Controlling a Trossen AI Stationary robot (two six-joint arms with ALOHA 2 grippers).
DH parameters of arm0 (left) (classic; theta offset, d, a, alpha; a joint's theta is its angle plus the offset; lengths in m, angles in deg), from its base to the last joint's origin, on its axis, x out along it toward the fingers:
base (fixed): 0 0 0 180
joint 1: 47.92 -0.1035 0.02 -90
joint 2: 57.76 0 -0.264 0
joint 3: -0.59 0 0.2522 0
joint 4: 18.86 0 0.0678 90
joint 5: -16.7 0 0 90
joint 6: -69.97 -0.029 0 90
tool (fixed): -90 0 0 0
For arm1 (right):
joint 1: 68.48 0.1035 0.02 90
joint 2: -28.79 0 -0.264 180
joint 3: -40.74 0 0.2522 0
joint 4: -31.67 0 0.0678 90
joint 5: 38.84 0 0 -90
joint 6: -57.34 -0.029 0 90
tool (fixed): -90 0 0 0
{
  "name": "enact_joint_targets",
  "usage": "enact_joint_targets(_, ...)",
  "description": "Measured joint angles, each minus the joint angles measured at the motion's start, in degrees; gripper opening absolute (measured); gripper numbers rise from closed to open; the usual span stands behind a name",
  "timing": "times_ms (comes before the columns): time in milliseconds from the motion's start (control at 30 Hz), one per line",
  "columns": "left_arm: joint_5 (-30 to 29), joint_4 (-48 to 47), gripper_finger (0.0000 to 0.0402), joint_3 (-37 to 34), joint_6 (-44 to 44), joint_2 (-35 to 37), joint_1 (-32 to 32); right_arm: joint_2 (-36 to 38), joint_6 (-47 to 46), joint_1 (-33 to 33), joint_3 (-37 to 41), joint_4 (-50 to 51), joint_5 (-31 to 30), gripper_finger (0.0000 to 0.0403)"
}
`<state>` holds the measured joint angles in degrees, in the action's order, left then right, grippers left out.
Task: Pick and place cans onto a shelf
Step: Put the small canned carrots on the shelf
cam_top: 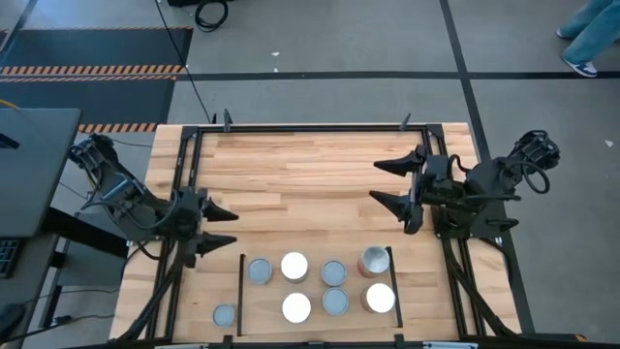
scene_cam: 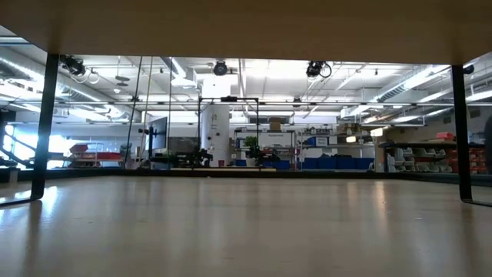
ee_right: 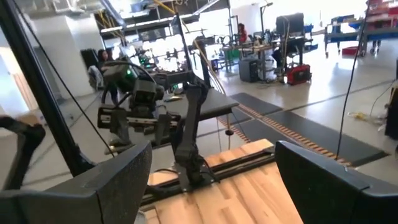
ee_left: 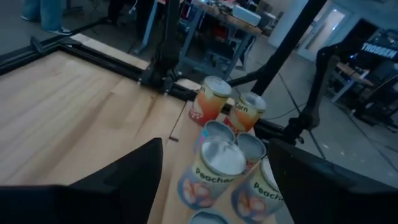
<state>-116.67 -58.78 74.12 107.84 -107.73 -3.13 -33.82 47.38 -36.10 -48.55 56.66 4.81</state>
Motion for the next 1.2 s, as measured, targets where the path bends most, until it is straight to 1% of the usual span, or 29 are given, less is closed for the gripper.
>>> enact_joint_targets(167, -0.1, 2.3, 0.0293, 0.0, -1.5, 0.0, 0.0, -0.2, -3.5, 0.0, 0.0, 0.0, 0.0, 0.0348)
enact_joint_targets(367, -0.1, 5.0, 0.0293, 0.0, -16.0, -0.1, 0.0, -0.2, -3.4, 0.0, 0.0, 0.0, 0.0, 0.0348)
enact_joint_targets(433, -0.1, 5.4, 0.0293, 0.0, -19.4, -0.1, 0.0, -0.2, -3.4, 0.0, 0.0, 0.0, 0.0, 0.0348)
enact_joint_targets(533, 0.6, 5.4, 0.0293, 0.0, -19.8, -0.2, 0.0, -0.2, -3.4, 0.0, 0.0, 0.0, 0.0, 0.0348)
enact_joint_targets(600, 1.2, 5.4, 0.0293, 0.0, -18.4, -0.2, 0.0, -0.2, -3.4, 0.0, 0.0, 0.0, 0.0, 0.0348)
enact_joint_targets(700, 3.4, 5.3, 0.0293, 0.0, -14.0, -0.2, 0.1, -0.2, -3.4, 0.0, 0.0, 0.0, 0.0, 0.0348)
enact_joint_targets(833, 4.2, 5.4, 0.0293, 0.0, -16.2, -0.2, 0.1, -0.2, -3.4, 0.0, 0.0, 0.0, 0.0, 0.0348)
enact_joint_targets(967, 4.2, 6.4, 0.0293, 0.0, -15.1, -0.2, 0.1, -0.2, -3.4, 0.0, 0.0, 0.0, 0.0, 0.0348)
enact_joint_targets(1033, 4.3, 6.4, 0.0293, 0.0, -16.3, -0.2, 0.1, -0.2, -3.4, 0.0, 0.0, 0.0, 0.0, 0.0348)
enact_joint_targets(1133, 6.6, 6.4, 0.0293, 0.0, -19.3, -0.2, 0.1, -0.2, -3.4, 0.0, 0.0, 0.0, 0.0, 0.0348)
enact_joint_targets(1200, 8.2, 6.6, 0.0293, 0.0, -19.7, -0.2, 0.1, -0.2, -3.4, 0.0, 0.0, 0.0, 0.0, 0.0348)
